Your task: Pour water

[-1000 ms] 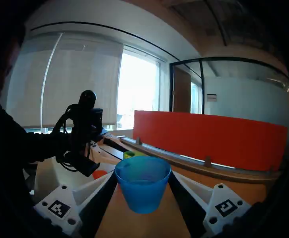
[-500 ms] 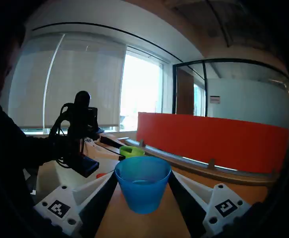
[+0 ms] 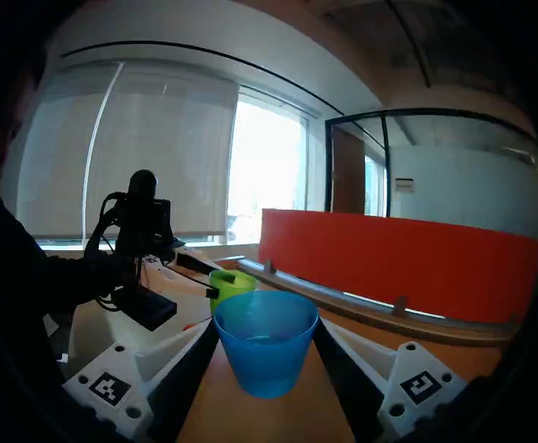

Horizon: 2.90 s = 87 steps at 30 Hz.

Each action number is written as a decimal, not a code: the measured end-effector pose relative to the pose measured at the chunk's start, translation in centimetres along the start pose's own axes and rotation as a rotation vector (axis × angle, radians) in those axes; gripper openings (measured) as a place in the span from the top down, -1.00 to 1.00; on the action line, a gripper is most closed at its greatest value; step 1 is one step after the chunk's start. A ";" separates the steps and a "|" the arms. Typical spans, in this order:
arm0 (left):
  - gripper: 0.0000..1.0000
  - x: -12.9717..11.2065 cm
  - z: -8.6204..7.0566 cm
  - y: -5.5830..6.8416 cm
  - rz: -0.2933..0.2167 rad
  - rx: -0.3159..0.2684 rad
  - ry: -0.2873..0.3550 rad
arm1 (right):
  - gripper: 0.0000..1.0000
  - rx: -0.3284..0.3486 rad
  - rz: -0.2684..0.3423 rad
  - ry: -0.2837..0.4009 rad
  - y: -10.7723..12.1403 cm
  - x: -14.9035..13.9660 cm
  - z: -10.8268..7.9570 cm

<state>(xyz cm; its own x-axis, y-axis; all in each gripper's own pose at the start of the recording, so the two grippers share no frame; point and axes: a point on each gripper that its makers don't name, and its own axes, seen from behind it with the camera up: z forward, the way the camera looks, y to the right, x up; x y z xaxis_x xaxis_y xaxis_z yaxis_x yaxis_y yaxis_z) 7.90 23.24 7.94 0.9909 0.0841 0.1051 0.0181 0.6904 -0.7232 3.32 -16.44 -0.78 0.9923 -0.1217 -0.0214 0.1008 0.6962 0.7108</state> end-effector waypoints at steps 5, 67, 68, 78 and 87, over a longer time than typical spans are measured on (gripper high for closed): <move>-0.66 -1.2 -1.1 -0.3 0.001 0.018 -0.015 | -0.82 0.003 -0.001 0.001 -0.2 0.0 0.2; -0.64 1.8 -5.9 3.8 0.040 -0.103 0.219 | -0.82 0.044 0.009 -0.002 -1.9 -0.6 2.5; -0.64 1.8 -5.9 3.8 0.039 -0.105 0.221 | -0.82 0.044 0.009 -0.002 -1.8 -0.6 2.5; -0.64 1.8 -6.1 4.4 0.043 -0.123 0.223 | -0.82 0.048 0.010 -0.003 -2.0 -0.6 2.7; -0.64 -0.2 -6.3 4.3 0.031 -0.113 0.166 | -0.82 0.053 0.008 -0.005 -2.1 -0.7 2.9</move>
<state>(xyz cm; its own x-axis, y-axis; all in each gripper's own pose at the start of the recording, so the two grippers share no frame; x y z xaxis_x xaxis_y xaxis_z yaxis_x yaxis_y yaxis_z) 8.60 21.69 0.47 0.9994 -0.0216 -0.0259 -0.0076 0.6039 -0.7971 2.18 -19.91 -0.24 0.9926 -0.1206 -0.0123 0.0893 0.6590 0.7469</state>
